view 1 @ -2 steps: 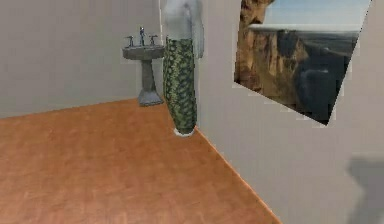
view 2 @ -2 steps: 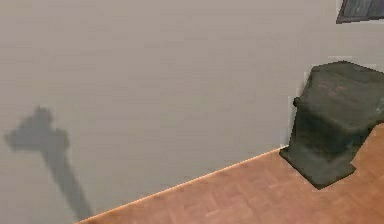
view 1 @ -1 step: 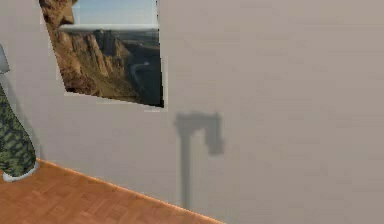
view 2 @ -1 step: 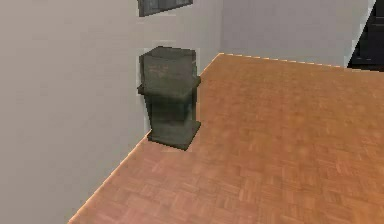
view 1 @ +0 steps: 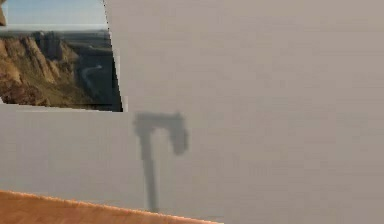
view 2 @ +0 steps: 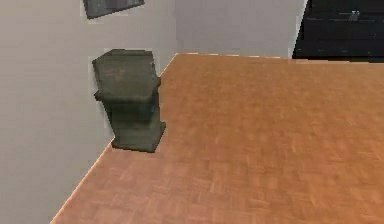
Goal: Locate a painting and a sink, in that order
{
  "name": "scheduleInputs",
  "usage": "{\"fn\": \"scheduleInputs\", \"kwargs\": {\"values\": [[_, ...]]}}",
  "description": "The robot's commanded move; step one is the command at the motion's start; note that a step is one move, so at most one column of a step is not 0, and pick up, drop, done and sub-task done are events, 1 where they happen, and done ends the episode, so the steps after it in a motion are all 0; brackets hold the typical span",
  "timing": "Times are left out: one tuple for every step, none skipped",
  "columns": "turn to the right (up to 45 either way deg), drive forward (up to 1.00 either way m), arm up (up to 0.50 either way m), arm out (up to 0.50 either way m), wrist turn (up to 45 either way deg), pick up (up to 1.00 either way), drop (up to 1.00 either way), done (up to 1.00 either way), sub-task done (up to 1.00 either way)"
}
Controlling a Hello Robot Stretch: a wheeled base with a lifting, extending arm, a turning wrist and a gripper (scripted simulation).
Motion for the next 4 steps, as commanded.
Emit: {"fn": "scheduleInputs", "kwargs": {"values": [[0.0,0.40,0.00,0.00,0.0,0.00,0.00,0.00,0.00],[-45.0,0.00,0.00,0.00,0.0,0.00,0.00,0.00,0.00],[0.0,0.00,0.00,0.00,0.0,0.00,0.00,0.00,1.00],[-45.0,0.00,0.00,0.00,0.0,0.00,0.00,0.00,0.00]]}}
